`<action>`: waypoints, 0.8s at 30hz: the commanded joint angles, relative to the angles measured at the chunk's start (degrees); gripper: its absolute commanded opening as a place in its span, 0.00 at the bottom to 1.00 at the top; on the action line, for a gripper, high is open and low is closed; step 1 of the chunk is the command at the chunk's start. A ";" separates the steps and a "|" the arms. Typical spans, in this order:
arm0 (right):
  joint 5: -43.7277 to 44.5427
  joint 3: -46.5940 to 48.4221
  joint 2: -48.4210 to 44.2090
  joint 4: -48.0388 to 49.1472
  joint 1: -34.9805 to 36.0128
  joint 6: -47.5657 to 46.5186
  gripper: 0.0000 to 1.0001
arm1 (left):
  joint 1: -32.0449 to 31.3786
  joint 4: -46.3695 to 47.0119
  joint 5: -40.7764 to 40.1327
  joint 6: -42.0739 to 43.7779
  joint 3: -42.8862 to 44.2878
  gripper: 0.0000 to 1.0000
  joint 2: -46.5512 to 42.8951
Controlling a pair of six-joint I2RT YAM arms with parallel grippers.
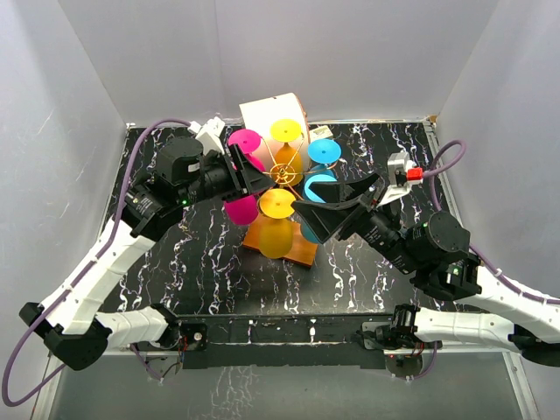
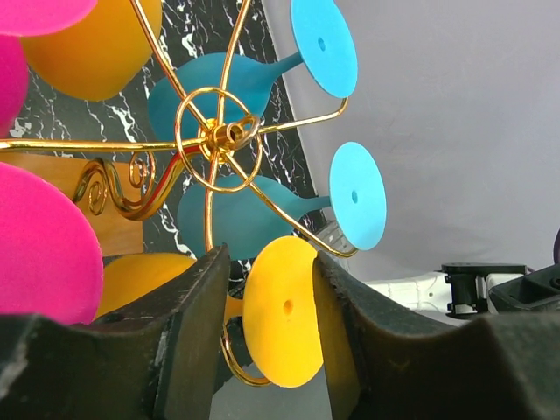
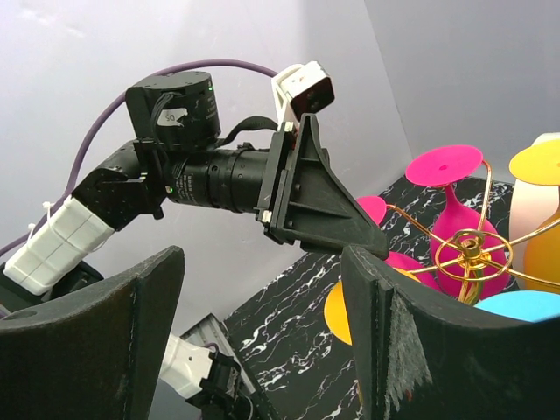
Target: Place the wine glass upside down on the wine glass rack
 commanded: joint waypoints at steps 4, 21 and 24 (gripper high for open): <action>2.64 -0.14 -0.41 1.28 0.14 -0.84 0.71 | -0.10 -0.40 -5.26 4.39 6.69 0.48 1.38; 24.84 -6.55 -11.65 -4.21 0.16 2.68 0.70 | -0.13 -15.71 -28.02 19.96 11.46 0.83 -8.66; 28.68 -5.86 -14.65 -8.91 0.16 3.19 0.70 | -0.11 -20.72 -35.48 18.73 9.68 0.91 -12.20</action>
